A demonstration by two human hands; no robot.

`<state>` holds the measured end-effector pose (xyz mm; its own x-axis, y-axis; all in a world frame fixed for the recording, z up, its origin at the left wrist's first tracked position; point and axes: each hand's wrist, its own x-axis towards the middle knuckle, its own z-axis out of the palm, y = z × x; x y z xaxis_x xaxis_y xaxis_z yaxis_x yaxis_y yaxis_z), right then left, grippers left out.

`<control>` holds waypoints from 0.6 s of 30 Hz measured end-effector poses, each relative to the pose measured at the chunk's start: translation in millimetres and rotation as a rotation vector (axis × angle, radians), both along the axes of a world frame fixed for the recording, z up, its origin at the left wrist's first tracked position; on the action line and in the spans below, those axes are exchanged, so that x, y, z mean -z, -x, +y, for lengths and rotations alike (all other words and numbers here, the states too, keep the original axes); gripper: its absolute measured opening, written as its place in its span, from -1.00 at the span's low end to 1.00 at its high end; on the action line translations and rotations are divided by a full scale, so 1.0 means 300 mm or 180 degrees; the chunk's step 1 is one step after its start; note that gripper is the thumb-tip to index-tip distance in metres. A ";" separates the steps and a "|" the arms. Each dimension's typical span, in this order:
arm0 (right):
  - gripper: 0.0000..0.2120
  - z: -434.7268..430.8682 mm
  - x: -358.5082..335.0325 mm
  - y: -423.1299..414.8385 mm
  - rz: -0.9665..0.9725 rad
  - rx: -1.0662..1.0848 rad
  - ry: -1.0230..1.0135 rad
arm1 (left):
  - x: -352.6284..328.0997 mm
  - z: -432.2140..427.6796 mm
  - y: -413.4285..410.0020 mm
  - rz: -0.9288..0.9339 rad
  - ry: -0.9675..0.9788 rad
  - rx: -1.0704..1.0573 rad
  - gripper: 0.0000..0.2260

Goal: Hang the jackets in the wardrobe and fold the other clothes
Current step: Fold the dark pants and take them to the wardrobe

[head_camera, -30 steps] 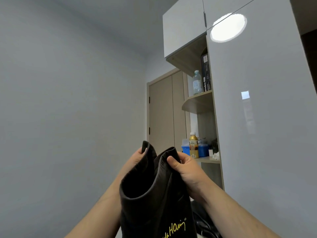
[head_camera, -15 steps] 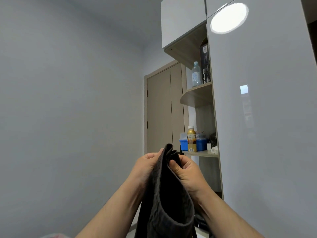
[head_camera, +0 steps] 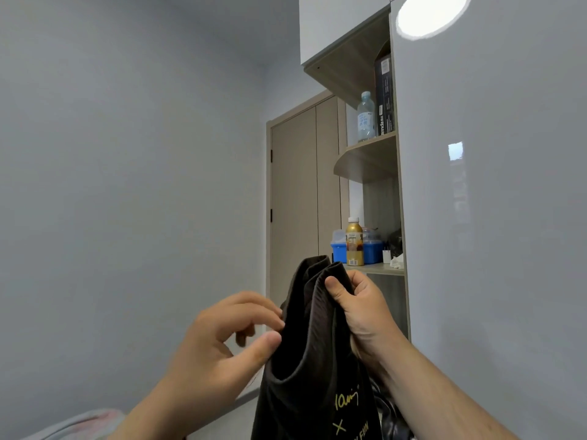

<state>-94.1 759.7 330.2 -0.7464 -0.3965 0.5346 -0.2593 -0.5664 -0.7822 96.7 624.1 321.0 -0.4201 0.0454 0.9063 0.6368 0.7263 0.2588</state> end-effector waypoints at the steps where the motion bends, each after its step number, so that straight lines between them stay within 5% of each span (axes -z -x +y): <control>1: -0.87 -0.001 0.003 0.003 0.0029 0.0045 -0.0022 | -0.011 0.000 -0.023 0.0028 0.0214 -0.0103 -0.89; 4: -0.85 -0.002 0.017 0.012 0.0019 0.0004 0.0001 | -0.064 -0.011 -0.048 -0.0252 0.0589 -0.0233 -0.85; 11: -0.79 0.018 0.014 0.017 -0.0023 -0.0179 0.0124 | -0.156 -0.063 0.072 -0.2485 0.0947 -0.0495 -0.70; 15: -0.65 0.018 0.004 0.011 -0.0030 -0.0158 0.0111 | -0.146 -0.067 0.124 -0.2818 0.1781 -0.0778 -0.55; 18: -0.68 0.027 0.007 0.017 -0.0072 -0.0184 0.0112 | -0.125 -0.053 0.147 -0.2866 0.1673 -0.0374 -0.69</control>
<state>-99.2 767.9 328.0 -0.7348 -0.4205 0.5322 -0.2078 -0.6073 -0.7668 52.6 608.1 358.4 -0.9568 0.2578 0.1347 0.2837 0.9294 0.2360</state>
